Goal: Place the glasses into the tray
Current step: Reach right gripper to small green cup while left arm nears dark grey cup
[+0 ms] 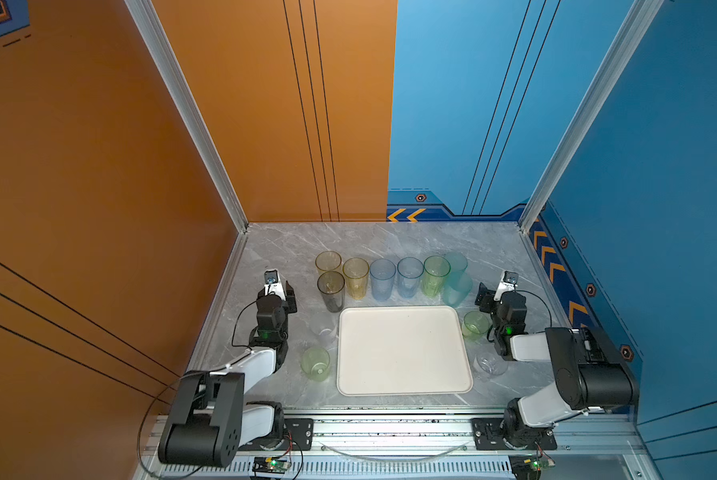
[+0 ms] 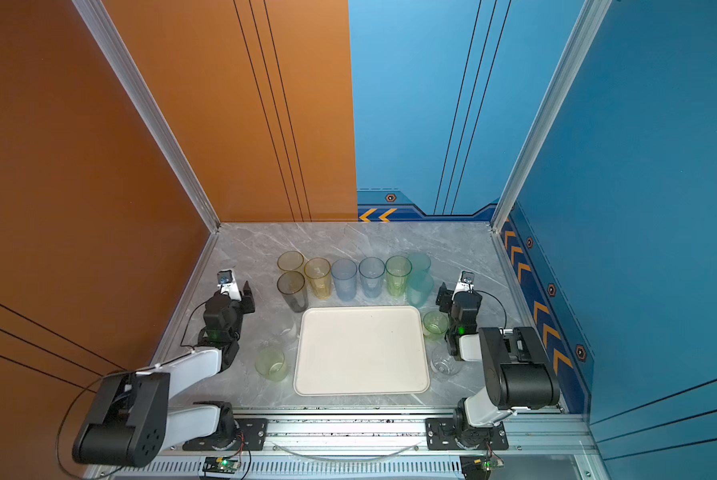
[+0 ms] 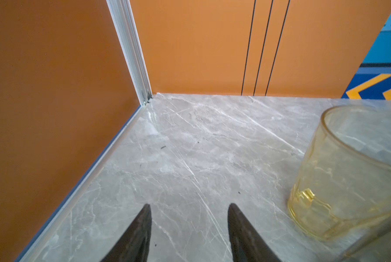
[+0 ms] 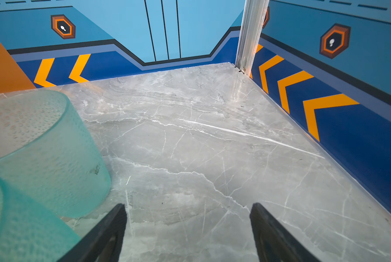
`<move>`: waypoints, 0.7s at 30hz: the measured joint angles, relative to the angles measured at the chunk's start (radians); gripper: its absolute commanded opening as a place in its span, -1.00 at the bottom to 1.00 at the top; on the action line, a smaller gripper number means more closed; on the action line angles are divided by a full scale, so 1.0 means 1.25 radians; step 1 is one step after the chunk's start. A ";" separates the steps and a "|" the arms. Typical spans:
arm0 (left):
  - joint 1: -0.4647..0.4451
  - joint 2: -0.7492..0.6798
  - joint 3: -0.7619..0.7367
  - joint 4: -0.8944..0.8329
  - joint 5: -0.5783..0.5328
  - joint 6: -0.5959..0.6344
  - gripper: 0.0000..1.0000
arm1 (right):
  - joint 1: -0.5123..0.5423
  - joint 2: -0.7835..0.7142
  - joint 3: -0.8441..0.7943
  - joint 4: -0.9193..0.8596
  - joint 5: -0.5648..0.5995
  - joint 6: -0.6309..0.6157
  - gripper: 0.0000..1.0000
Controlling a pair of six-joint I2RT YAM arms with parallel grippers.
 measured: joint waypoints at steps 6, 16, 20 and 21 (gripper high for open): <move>-0.100 -0.165 0.047 -0.194 -0.089 0.036 0.00 | -0.008 -0.097 0.000 -0.060 0.001 0.014 0.62; -0.174 -0.186 0.258 -0.461 -0.152 0.024 -0.11 | -0.026 -0.405 0.121 -0.432 0.015 0.077 0.48; -0.197 -0.143 0.338 -0.550 -0.146 0.001 -0.11 | -0.023 -0.483 0.252 -0.662 -0.001 0.102 0.37; -0.199 -0.135 0.356 -0.572 -0.142 -0.006 -0.11 | -0.022 -0.497 0.277 -0.719 -0.005 0.106 0.31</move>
